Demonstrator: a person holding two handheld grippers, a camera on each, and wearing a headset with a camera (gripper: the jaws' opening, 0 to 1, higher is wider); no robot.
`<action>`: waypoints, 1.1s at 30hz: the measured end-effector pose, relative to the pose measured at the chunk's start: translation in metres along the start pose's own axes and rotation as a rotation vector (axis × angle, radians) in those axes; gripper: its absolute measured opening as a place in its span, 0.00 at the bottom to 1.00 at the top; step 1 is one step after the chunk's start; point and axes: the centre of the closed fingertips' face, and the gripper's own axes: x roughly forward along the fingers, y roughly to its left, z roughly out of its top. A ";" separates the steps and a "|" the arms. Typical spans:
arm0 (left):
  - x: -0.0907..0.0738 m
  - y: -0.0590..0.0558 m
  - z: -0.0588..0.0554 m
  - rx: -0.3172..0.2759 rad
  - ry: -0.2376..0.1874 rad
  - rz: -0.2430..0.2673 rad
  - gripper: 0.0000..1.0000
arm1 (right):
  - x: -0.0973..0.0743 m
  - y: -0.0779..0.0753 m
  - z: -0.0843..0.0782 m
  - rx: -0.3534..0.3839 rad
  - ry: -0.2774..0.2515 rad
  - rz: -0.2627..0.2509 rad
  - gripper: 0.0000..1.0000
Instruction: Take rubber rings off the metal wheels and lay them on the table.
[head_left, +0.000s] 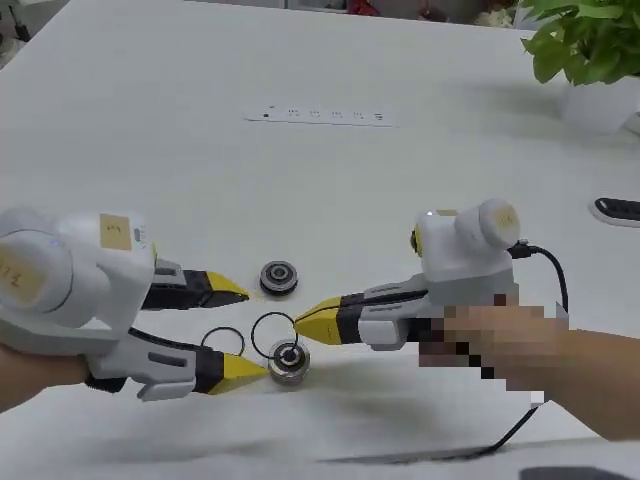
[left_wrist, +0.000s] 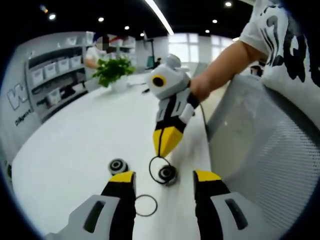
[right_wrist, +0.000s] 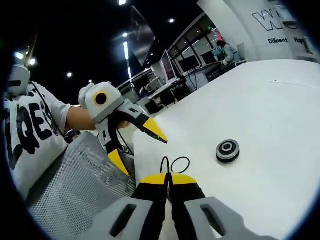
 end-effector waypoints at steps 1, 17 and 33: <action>-0.002 0.001 -0.001 -0.003 0.000 0.003 0.48 | 0.000 0.000 0.001 -0.001 -0.001 0.001 0.00; -0.024 0.009 -0.014 -0.024 0.004 0.056 0.58 | 0.012 0.010 0.012 -0.019 0.004 0.015 0.00; -0.037 0.018 -0.024 -0.052 0.008 0.100 0.66 | 0.030 0.002 0.010 -0.015 0.029 0.026 0.00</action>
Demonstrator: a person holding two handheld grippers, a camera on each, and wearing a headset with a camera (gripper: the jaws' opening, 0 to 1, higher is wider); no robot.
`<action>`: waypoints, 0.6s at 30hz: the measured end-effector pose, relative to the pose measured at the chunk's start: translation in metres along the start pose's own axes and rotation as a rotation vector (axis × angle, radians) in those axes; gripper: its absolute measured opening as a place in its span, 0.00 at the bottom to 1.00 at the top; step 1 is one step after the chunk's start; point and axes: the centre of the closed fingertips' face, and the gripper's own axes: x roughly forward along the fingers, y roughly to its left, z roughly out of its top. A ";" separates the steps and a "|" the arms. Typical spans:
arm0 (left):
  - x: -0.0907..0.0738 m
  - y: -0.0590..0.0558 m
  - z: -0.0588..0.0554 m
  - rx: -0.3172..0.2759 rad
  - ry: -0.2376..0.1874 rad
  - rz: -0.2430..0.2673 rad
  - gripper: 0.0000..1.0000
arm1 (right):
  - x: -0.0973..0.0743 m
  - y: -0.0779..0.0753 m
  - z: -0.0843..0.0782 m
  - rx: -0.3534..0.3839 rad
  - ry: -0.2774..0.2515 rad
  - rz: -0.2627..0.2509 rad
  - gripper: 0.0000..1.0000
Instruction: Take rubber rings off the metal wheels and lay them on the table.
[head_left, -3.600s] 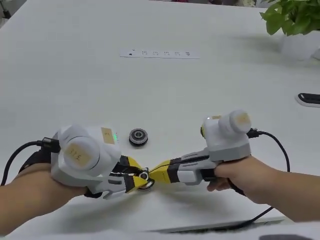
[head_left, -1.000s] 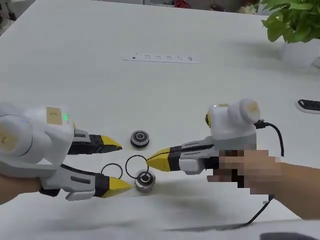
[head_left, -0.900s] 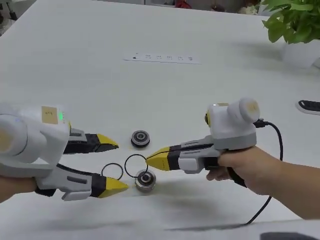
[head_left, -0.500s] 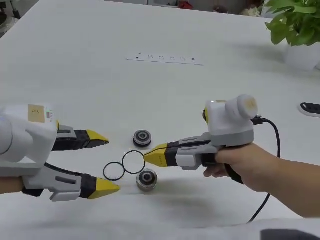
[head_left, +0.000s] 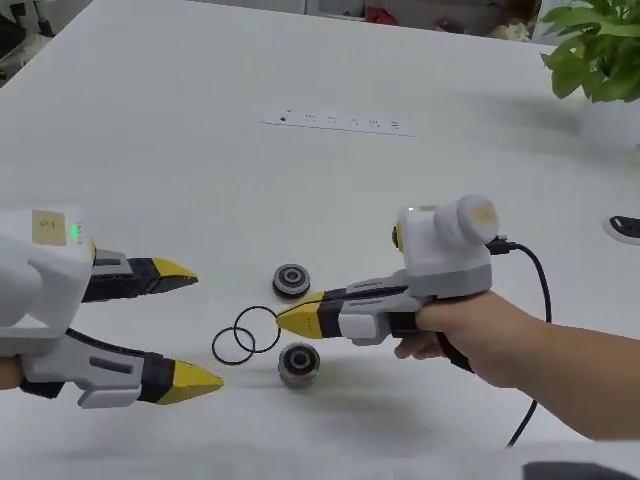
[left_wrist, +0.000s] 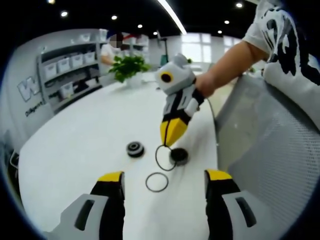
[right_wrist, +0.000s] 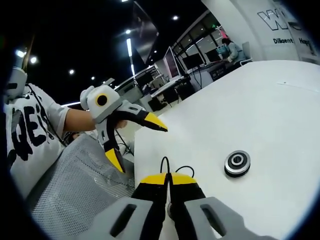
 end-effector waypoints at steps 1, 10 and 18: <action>0.000 0.000 0.000 -0.002 0.000 0.001 0.66 | 0.001 -0.001 0.000 0.002 0.002 -0.001 0.00; -0.005 0.003 -0.005 -0.011 0.000 0.015 0.68 | 0.012 -0.004 -0.003 0.012 0.014 0.001 0.00; -0.011 0.005 -0.007 -0.019 -0.001 0.028 0.69 | 0.023 -0.006 -0.008 0.015 0.033 -0.002 0.00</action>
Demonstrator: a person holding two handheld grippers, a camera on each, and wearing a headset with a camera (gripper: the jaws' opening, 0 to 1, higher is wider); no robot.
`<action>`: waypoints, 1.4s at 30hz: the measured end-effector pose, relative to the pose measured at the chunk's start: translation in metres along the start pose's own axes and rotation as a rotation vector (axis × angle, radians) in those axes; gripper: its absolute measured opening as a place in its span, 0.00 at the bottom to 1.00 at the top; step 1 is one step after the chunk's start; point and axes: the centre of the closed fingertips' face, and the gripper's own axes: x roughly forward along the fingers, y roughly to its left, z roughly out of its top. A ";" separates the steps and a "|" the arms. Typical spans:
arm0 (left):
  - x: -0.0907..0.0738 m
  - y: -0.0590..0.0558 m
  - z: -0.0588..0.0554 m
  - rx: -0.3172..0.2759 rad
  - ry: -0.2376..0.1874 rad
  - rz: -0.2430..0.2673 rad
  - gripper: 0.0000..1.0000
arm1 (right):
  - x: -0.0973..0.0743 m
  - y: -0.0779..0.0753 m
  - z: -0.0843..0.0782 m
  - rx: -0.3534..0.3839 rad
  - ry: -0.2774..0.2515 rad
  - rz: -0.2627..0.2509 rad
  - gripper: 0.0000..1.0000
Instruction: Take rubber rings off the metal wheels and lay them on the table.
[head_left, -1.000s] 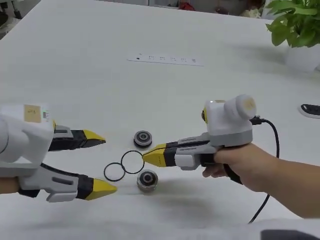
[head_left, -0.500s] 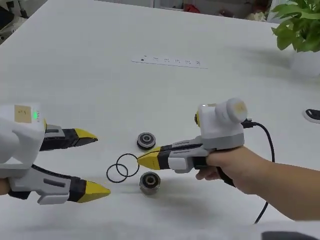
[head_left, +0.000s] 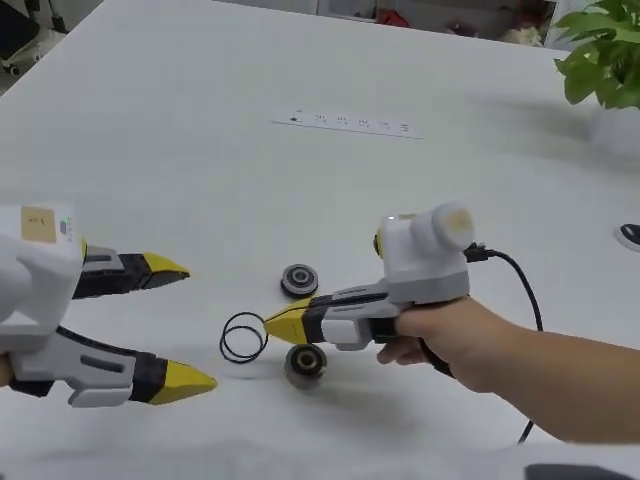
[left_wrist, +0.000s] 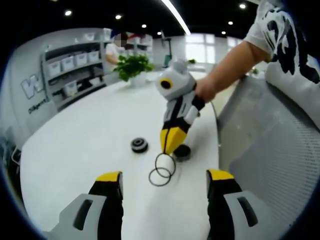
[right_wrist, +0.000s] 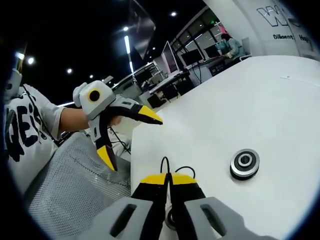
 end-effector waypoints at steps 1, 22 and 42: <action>-0.001 0.000 0.000 -0.001 0.001 0.001 0.69 | 0.001 0.000 0.000 0.001 0.001 0.000 0.00; -0.007 0.004 -0.007 -0.019 0.010 0.024 0.68 | 0.010 -0.012 -0.010 0.031 0.025 -0.027 0.00; -0.006 0.000 -0.012 -0.032 0.019 0.016 0.68 | 0.013 -0.021 -0.017 0.021 0.045 -0.066 0.00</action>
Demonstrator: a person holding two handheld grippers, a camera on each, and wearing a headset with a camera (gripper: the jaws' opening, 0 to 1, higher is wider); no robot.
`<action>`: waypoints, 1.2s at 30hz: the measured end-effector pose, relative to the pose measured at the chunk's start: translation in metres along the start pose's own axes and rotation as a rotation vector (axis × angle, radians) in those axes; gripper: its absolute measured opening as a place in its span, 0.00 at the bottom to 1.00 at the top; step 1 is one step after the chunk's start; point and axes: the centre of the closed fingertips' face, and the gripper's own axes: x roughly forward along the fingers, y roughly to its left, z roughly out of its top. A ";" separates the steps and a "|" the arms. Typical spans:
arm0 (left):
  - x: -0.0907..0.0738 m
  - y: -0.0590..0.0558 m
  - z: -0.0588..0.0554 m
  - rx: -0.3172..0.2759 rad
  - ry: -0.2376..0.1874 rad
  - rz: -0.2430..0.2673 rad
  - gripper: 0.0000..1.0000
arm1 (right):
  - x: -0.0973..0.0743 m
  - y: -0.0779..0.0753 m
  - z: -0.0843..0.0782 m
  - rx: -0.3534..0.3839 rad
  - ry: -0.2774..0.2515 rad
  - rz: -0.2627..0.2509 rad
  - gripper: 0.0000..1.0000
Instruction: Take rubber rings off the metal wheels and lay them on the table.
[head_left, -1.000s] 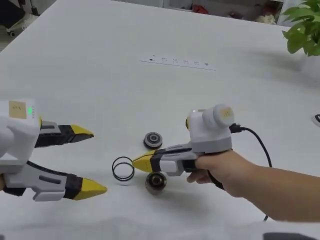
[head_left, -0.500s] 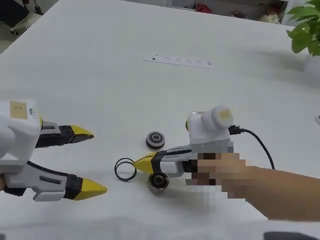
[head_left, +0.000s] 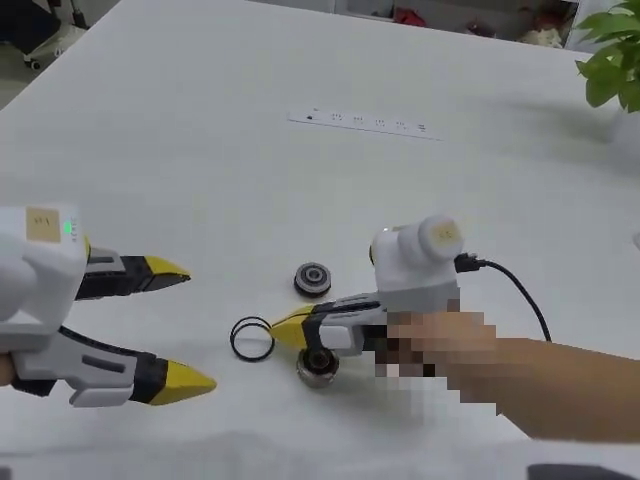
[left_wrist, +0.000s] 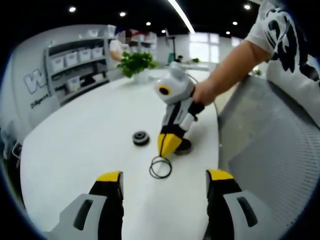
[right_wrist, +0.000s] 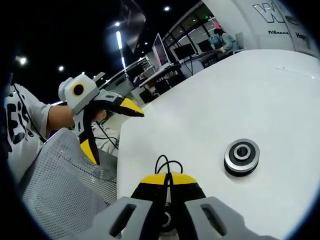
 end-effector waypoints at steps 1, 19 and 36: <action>0.000 0.000 0.000 -0.001 0.002 0.000 0.68 | 0.000 0.000 0.000 0.002 0.001 -0.001 0.00; 0.006 -0.003 0.002 0.003 0.014 -0.021 0.68 | -0.001 -0.007 -0.002 -0.031 0.006 -0.035 0.13; 0.010 0.007 0.013 0.003 0.004 -0.008 0.66 | -0.022 -0.001 0.018 -0.085 -0.036 -0.040 0.19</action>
